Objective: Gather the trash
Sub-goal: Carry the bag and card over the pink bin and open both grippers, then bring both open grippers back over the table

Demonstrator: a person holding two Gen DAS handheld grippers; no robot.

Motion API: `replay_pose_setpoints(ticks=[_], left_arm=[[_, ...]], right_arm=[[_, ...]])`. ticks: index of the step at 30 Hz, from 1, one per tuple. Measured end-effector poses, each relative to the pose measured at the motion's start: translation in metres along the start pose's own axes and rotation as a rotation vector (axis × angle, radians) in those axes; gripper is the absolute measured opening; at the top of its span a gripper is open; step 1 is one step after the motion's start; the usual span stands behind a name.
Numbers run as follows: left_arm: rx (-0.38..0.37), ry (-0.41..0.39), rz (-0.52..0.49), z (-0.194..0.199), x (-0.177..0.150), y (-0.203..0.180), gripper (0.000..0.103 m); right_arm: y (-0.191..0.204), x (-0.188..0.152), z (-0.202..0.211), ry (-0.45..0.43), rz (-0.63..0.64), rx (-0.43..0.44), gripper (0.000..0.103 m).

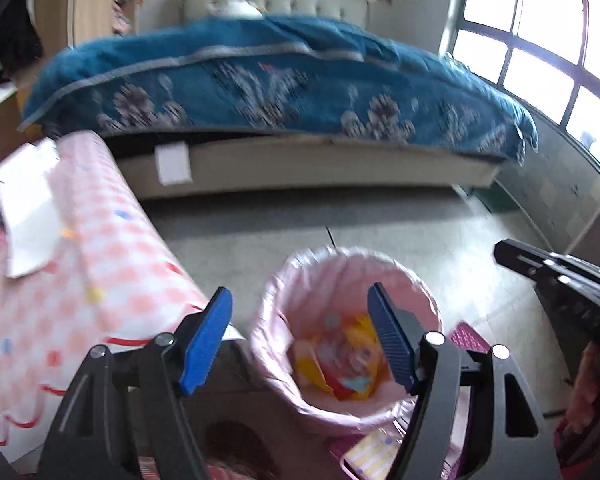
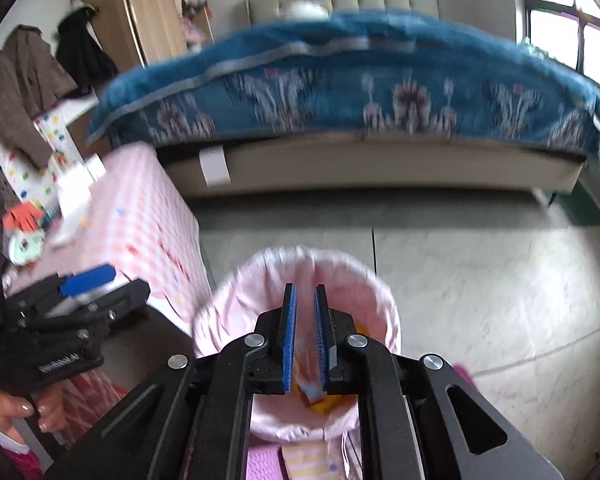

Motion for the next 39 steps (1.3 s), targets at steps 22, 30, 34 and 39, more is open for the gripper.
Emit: replay_pose_setpoints(ticks=[22, 30, 34, 39], left_arm=[[0.369, -0.12, 0.25, 0.164, -0.051, 0.159, 0.076], [0.542, -0.145, 0.387, 0.217, -0.087, 0.236, 0.079], [0.602, -0.132, 0.45, 0.233, -0.109, 0.27, 0.079], [0.648, -0.117, 0.519, 0.243, -0.137, 0.303, 0.079]], right_arm=[[0.212, 0.033, 0.022, -0.028, 0.365, 0.347, 0.043], [0.292, 0.021, 0.006, 0.012, 0.483, 0.418, 0.043], [0.323, 0.014, 0.004, 0.019, 0.519, 0.464, 0.044], [0.358, 0.007, -0.005, 0.04, 0.571, 0.483, 0.044]])
Point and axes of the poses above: each gripper's, at about its wrist camera, not at the fingertips, and z roughly against the way its jaws point, y to its left, x to its top, the point moved 4 cm from there along -z, roughly the way its jaws point, and after that the axes turned 2 degrees about y, right-handed, at the moved point
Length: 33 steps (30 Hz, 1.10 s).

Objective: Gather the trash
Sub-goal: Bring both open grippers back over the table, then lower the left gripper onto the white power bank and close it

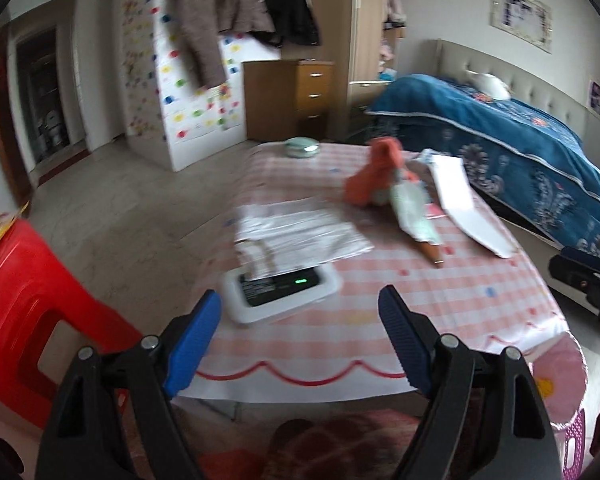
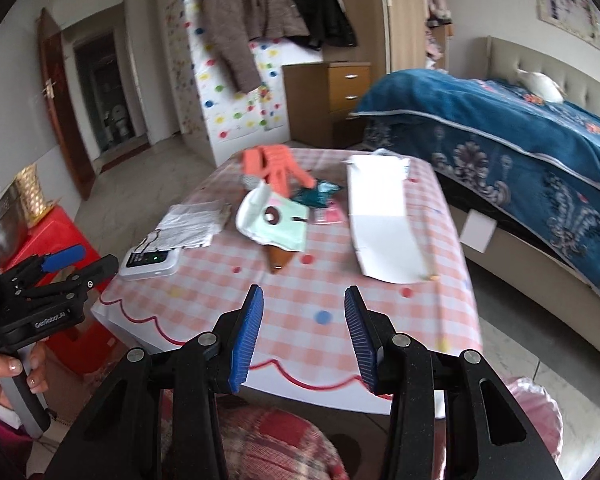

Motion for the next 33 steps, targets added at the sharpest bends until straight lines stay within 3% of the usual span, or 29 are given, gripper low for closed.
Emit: replay_pose_setpoints(ticks=[13, 21, 33], left_arm=[[0.008, 0.054, 0.037, -0.032, -0.006, 0.038, 0.078], [-0.032, 0.065, 0.04, -0.042, -0.006, 0.051, 0.048], [-0.046, 0.09, -0.037, -0.068, 0.005, 0.031, 0.044]], right_arm=[[0.027, 0.017, -0.023, 0.003, 0.029, -0.001, 0.044], [0.022, 0.018, -0.03, 0.012, 0.012, -0.014, 0.044], [0.006, 0.013, -0.035, 0.023, -0.023, -0.013, 0.045]])
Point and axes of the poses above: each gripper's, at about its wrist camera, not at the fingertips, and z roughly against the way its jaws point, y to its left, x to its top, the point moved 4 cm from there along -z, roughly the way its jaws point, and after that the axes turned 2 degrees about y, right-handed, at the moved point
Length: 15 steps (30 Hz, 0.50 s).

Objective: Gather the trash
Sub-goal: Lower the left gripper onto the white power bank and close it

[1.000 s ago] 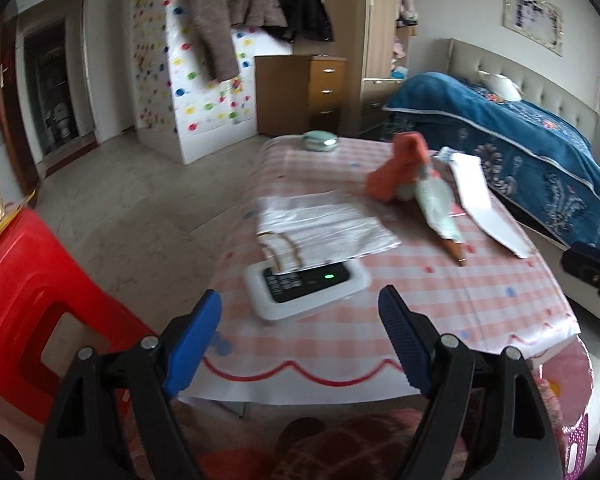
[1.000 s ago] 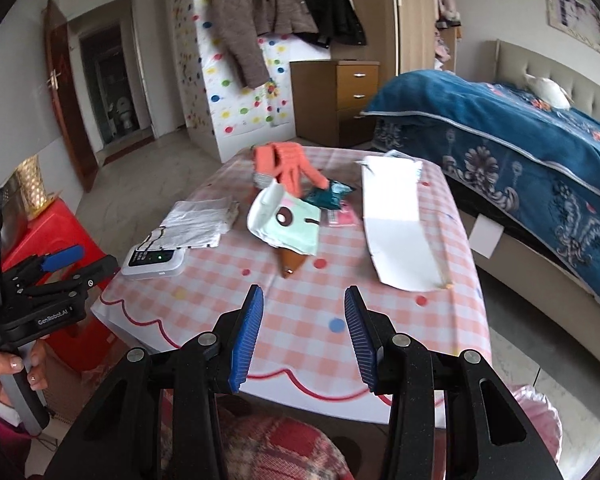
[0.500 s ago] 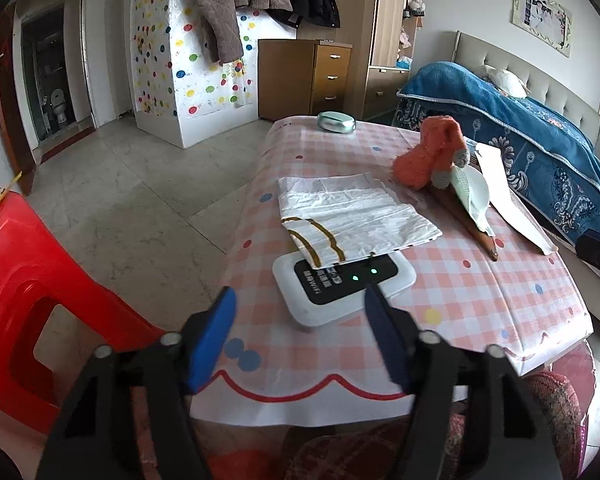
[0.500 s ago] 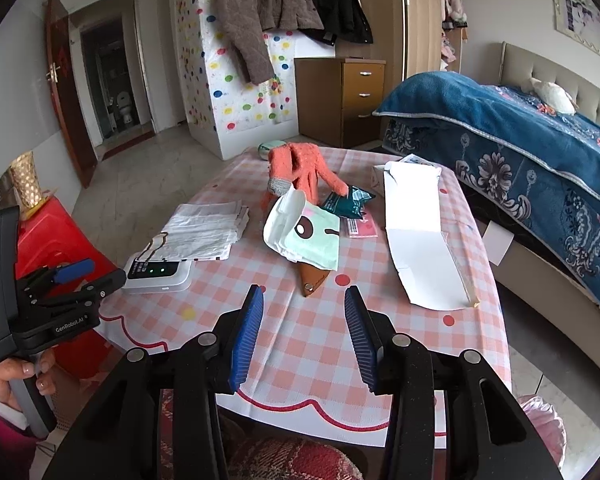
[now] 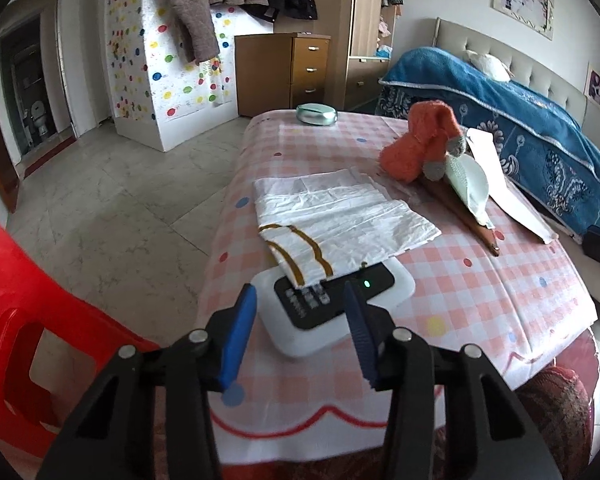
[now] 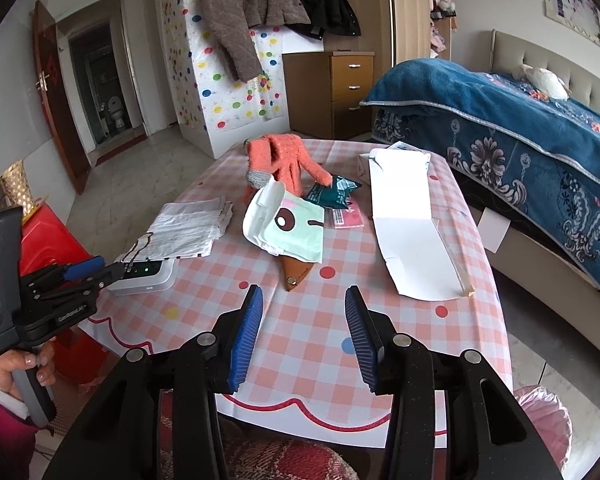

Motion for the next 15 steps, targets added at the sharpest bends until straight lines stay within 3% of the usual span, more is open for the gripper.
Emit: replay_pose_setpoints(ticks=[5, 7, 12, 15], left_arm=[[0.012, 0.007, -0.021, -0.012, 0.008, 0.0, 0.043], [0.012, 0.005, -0.03, -0.013, 0.01, 0.001, 0.036], [-0.017, -0.002, -0.066, -0.014, 0.013, -0.001, 0.007], [-0.035, -0.001, -0.088, -0.016, 0.014, -0.005, 0.0]], right_arm=[[-0.008, 0.0, 0.001, -0.003, -0.013, -0.007, 0.046], [-0.009, 0.0, 0.001, -0.002, -0.015, -0.009, 0.046], [-0.01, 0.0, 0.0, -0.002, -0.016, -0.012, 0.046], [-0.011, 0.0, 0.001, -0.002, -0.014, -0.013, 0.046]])
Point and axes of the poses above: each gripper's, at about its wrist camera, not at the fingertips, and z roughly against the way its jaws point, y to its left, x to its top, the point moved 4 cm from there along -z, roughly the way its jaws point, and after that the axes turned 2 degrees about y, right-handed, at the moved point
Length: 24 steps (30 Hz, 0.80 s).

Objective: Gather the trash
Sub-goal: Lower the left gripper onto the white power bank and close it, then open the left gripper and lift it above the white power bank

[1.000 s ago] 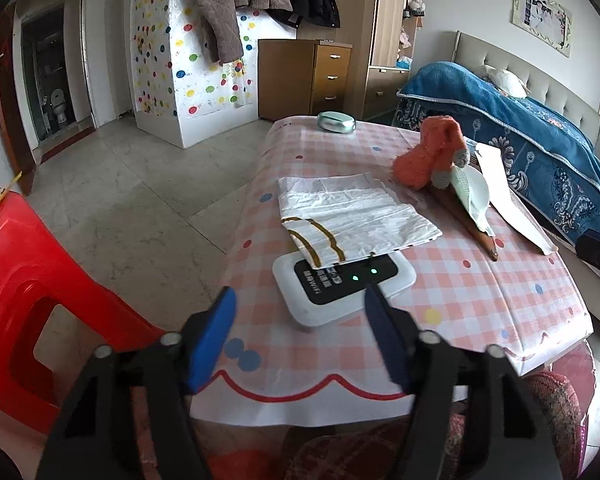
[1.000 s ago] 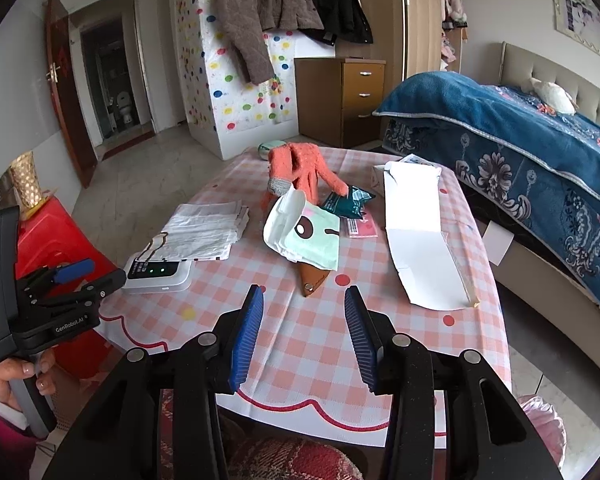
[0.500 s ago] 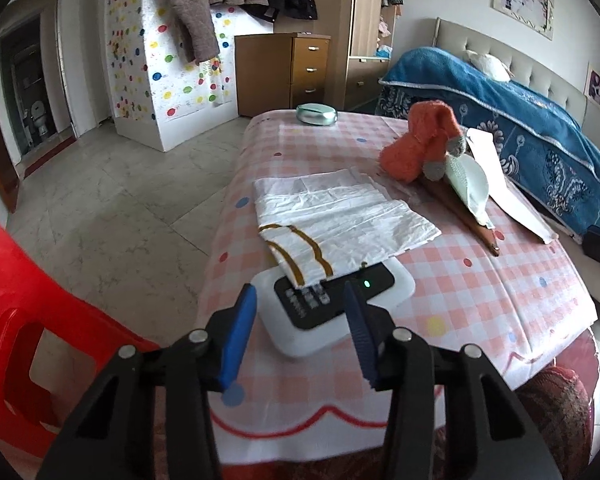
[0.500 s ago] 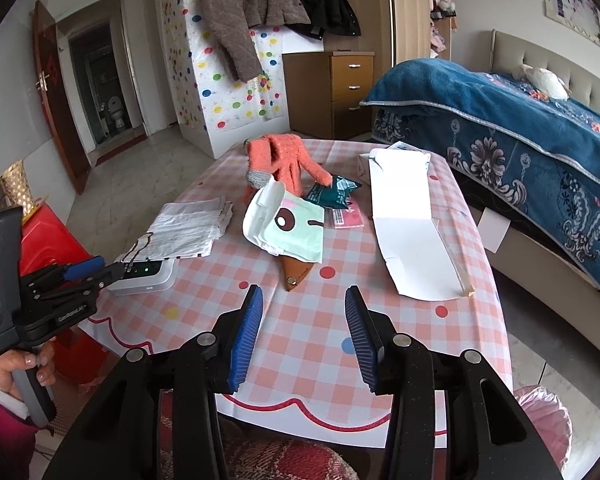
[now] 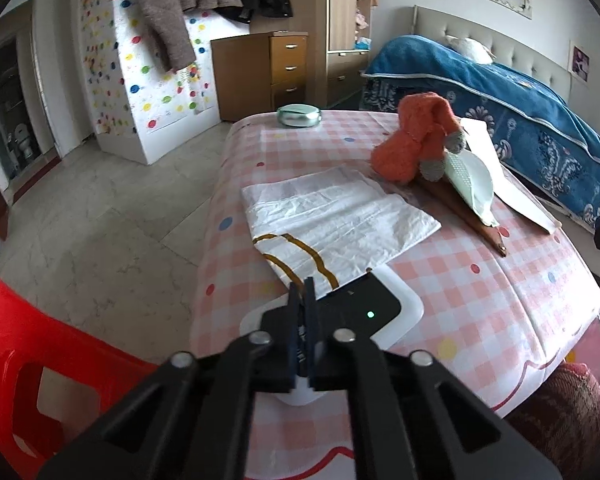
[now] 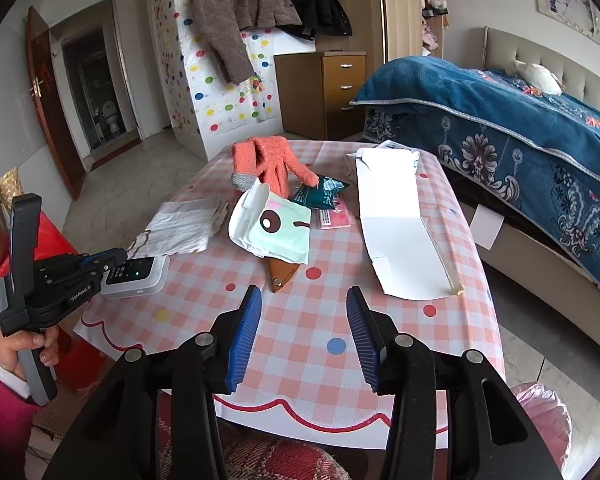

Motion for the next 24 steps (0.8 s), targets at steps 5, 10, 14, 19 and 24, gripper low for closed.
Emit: replay_pose_setpoints(ticks=[5, 10, 14, 19, 24], left_arm=[[-0.03, -0.012, 0.016, 0.004, 0.006, 0.0, 0.0], [-0.051, -0.063, 0.022, 0.025, 0.02, -0.004, 0.0], [-0.025, -0.077, -0.004, 0.025, 0.028, -0.012, 0.01], [-0.028, -0.052, -0.048, 0.008, 0.03, -0.035, 0.045], [0.014, -0.002, -0.185, -0.016, 0.028, -0.073, 0.054]], right_arm=[[0.0, 0.0, 0.0, 0.0, -0.005, -0.004, 0.046], [-0.004, 0.0, -0.002, 0.003, -0.014, -0.008, 0.046], [-0.005, 0.0, -0.003, 0.004, -0.017, -0.009, 0.046], [-0.006, 0.0, -0.006, 0.009, -0.02, -0.009, 0.046], [-0.013, -0.001, -0.01, 0.014, -0.035, -0.01, 0.048]])
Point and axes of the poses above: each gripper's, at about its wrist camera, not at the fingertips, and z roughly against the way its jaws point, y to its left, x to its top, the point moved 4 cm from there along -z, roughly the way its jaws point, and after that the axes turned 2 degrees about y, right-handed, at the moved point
